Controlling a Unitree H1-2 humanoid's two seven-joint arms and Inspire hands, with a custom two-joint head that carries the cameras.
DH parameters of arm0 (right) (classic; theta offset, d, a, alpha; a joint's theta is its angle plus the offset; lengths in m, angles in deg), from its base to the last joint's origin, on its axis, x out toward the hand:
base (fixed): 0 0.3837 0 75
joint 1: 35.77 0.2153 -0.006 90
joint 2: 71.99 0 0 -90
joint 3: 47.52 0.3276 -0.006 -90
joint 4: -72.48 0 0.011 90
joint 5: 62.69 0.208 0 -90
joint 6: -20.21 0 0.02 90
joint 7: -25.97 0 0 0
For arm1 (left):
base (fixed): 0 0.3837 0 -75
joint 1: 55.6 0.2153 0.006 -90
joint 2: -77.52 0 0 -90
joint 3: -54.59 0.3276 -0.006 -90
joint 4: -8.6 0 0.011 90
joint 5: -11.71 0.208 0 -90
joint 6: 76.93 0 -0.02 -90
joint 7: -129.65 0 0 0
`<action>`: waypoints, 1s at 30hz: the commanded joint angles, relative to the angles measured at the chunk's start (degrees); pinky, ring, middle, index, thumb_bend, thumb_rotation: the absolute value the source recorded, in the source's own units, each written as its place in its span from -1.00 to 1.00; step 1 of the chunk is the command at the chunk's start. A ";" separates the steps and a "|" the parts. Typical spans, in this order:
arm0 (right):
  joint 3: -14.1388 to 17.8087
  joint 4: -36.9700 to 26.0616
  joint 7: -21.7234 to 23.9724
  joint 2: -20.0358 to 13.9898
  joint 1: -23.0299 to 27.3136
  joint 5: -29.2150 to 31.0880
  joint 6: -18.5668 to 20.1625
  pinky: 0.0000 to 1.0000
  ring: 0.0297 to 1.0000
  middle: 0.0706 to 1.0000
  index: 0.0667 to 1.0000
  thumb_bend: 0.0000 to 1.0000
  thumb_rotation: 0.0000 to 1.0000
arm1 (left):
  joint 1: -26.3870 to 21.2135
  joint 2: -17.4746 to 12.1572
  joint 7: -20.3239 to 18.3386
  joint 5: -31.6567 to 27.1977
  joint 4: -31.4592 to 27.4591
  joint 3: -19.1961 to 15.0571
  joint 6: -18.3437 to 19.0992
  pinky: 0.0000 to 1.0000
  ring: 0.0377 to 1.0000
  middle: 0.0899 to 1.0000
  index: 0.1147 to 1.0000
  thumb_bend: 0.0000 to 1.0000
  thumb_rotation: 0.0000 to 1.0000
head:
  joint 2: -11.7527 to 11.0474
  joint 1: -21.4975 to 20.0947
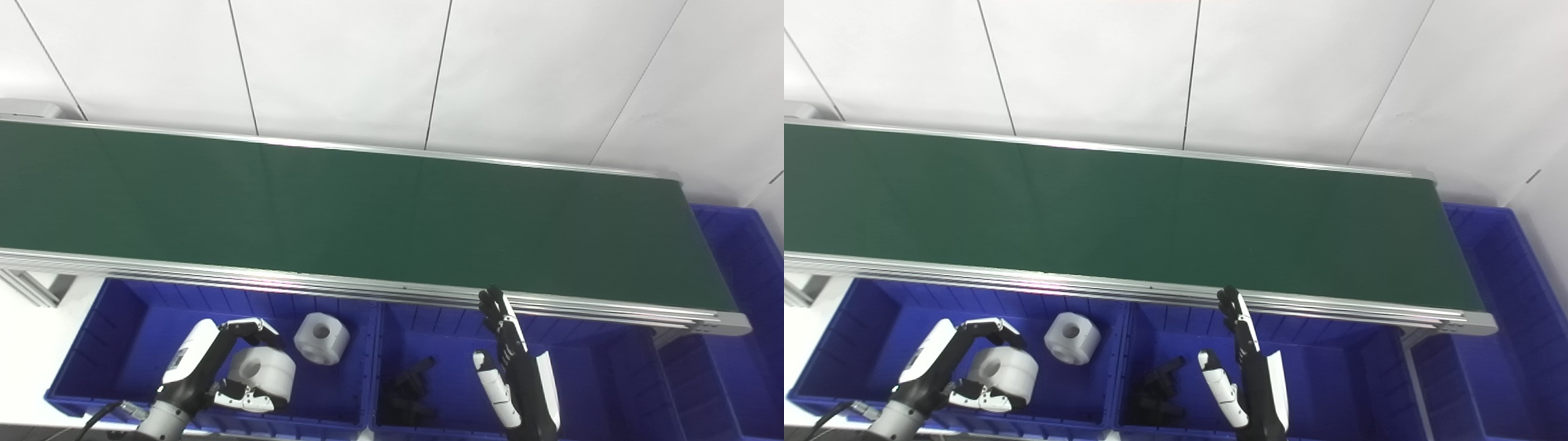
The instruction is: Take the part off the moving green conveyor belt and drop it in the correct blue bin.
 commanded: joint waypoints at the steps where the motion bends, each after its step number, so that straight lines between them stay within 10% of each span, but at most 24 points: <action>1: 0.05 -0.96 -0.06 0.88 0.19 0.52 -0.97 0.89 0.86 0.84 0.91 0.39 0.77 | -1.12 -0.62 -3.07 0.23 -2.49 -0.25 1.92 0.65 0.73 0.74 0.69 0.35 -0.10 | -0.20 -0.20; 7: 0.06 -0.81 -0.17 1.01 -0.10 -0.07 -0.77 0.88 0.86 0.85 0.91 0.43 0.77 | -0.44 0.36 -7.27 -4.58 -3.92 -1.85 1.36 0.81 0.95 1.00 1.00 0.63 0.33 | -0.74 -0.56; 30: -0.84 0.88 0.31 1.31 -0.11 -0.76 -0.13 0.92 0.93 0.90 0.93 0.48 0.71 | 2.03 8.26 -13.49 -24.23 -8.68 -3.77 -2.89 0.81 0.89 0.93 0.94 0.52 0.19 | -3.12 -4.58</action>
